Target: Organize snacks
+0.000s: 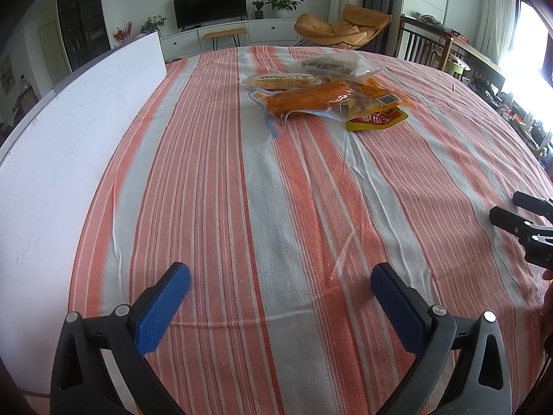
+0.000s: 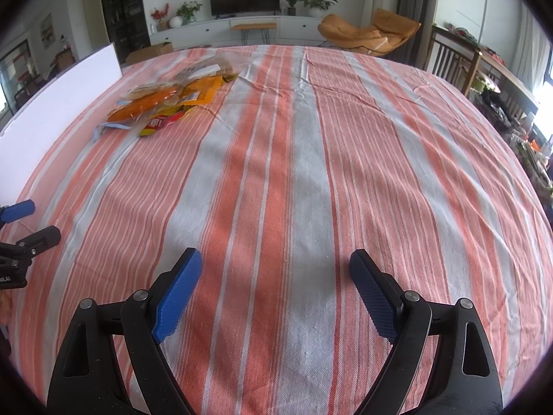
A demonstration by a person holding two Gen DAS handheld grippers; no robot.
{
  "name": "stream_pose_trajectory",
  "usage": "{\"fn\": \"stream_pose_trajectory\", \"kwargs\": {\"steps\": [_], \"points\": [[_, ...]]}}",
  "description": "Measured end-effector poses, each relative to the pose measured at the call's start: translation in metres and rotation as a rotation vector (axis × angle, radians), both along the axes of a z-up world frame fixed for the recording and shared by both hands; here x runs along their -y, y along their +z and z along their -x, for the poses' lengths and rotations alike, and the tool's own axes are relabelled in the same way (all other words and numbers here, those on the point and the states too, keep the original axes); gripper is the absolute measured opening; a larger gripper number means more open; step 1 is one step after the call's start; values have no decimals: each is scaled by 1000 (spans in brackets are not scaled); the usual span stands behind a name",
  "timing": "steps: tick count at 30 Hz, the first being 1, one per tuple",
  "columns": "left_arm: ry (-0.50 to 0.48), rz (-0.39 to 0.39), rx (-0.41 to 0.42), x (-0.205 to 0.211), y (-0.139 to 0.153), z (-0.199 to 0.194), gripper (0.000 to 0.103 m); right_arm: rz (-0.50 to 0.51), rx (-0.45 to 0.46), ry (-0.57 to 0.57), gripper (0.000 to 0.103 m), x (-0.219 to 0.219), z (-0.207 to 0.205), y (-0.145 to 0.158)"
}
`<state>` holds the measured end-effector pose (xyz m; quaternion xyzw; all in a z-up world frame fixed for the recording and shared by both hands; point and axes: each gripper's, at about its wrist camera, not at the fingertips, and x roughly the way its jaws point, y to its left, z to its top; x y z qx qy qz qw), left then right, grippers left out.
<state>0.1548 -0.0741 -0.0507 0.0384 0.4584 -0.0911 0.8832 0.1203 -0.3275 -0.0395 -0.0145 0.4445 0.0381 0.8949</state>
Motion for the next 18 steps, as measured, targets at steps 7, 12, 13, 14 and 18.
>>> {"fn": "stream_pose_trajectory", "kwargs": {"steps": [7,12,13,14,18], "points": [[0,0,0,0,0,0,103,0,0,2,89,0,0,0],[0,1,0,0,0,0,103,-1,0,3,89,1,0,0],[0,2,0,0,0,0,103,-1,0,3,89,1,0,0],[-4,-1,0,0,0,0,103,-1,0,3,89,1,0,0],[-70,-6,-9,-7,3,-6,103,-3,1,-13,89,3,0,0]]}}
